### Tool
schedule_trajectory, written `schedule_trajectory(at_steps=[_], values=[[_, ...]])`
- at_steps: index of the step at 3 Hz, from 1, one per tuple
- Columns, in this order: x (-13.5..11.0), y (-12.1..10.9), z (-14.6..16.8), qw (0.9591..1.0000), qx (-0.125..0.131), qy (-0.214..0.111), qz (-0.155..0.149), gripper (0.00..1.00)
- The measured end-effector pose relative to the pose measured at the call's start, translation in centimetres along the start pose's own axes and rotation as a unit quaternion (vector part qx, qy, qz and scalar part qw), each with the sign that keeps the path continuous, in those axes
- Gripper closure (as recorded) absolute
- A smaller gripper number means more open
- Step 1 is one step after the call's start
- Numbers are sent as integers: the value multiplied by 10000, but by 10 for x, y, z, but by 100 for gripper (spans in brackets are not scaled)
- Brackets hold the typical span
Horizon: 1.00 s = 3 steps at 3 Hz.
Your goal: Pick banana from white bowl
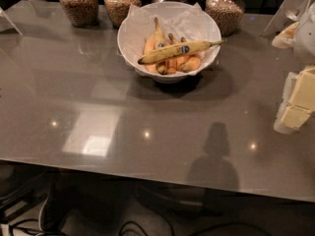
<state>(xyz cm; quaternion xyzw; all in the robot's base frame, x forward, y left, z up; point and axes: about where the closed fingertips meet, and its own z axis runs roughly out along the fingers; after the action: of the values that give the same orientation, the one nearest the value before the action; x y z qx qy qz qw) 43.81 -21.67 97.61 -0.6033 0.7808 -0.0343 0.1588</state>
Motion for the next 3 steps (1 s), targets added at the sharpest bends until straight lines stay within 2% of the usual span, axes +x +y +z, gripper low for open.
schedule_trajectory(at_steps=[1, 2, 3], values=[[0, 0, 0, 10000, 0, 0, 0, 0], [-11, -7, 1, 9996, 202, -113, -189, 0], [-50, -36, 12, 9937, 540, -720, -664, 0]])
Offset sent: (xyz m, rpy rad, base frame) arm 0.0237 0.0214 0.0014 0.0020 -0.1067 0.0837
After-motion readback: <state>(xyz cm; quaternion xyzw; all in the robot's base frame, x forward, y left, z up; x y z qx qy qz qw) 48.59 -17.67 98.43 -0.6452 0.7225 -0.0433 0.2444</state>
